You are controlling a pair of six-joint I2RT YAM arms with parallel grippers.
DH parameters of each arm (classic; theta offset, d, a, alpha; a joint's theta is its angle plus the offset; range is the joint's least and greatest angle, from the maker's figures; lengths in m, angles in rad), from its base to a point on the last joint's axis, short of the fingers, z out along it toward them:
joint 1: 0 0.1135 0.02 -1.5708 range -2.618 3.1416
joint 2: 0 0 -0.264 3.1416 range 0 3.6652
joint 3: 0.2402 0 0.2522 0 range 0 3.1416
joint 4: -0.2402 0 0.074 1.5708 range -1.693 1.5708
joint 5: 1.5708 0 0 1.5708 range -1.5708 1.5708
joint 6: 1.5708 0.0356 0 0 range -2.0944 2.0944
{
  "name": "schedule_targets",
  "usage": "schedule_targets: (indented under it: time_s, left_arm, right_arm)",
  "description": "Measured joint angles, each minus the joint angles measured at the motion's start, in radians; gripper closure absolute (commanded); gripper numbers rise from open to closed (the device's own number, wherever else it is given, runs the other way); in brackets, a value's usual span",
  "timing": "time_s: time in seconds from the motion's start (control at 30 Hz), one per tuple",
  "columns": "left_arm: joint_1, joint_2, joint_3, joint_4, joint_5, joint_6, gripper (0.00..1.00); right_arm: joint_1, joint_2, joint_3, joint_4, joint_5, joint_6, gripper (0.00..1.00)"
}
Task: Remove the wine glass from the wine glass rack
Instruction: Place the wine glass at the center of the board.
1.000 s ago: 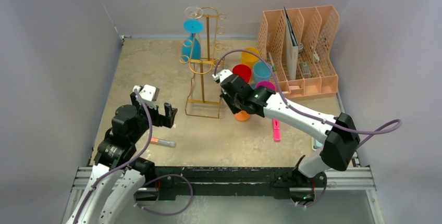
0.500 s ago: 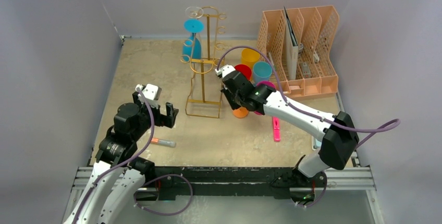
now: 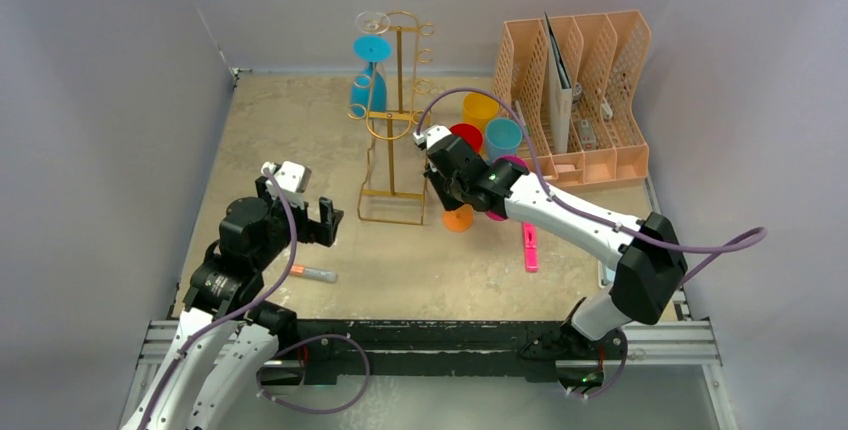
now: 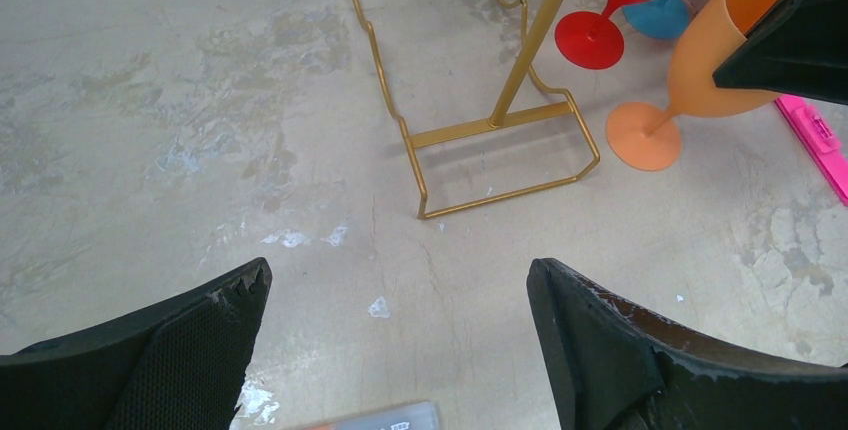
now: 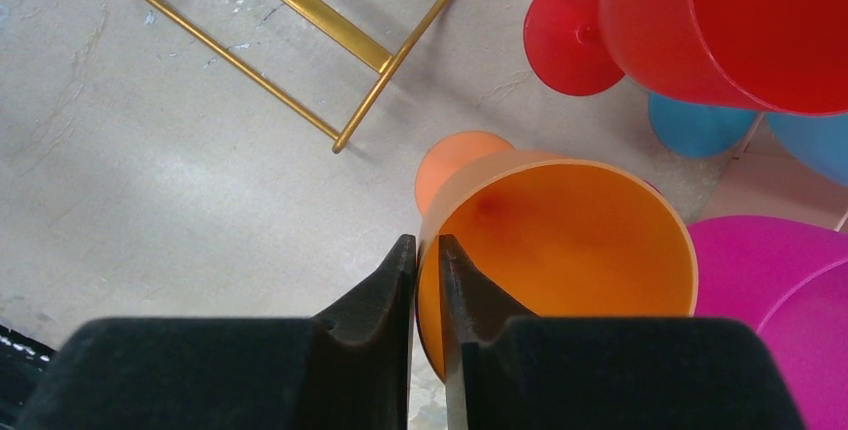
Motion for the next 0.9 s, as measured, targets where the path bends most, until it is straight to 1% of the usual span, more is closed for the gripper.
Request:
schedule_targets:
  time_s: [0.17, 0.33, 0.67, 0.8, 0.9]
  left_arm:
    - [0.0, -0.001, 0.0, -0.01, 0.001, 0.0, 0.02]
    - [0.0, -0.013, 0.0, -0.012, 0.001, 0.003, 0.02]
    - [0.0, -0.012, 0.0, -0.014, 0.001, 0.003, 0.02]
    - [0.0, -0.013, 0.0, -0.014, 0.001, 0.003, 0.02]
    - [0.0, -0.013, 0.0, -0.014, 0.001, 0.003, 0.02]
  right_arm:
    - [0.0, 0.001, 0.008, -0.016, 0.0, 0.001, 0.79]
    - [0.0, 0.019, 0.056, -0.069, -0.012, 0.003, 0.77]
    - [-0.006, 0.011, 0.054, -0.068, -0.076, 0.014, 0.67]
    - [-0.006, -0.004, 0.048, -0.063, -0.08, 0.014, 0.6]
    - [-0.006, -0.029, 0.043, -0.06, -0.084, 0.013, 0.58]
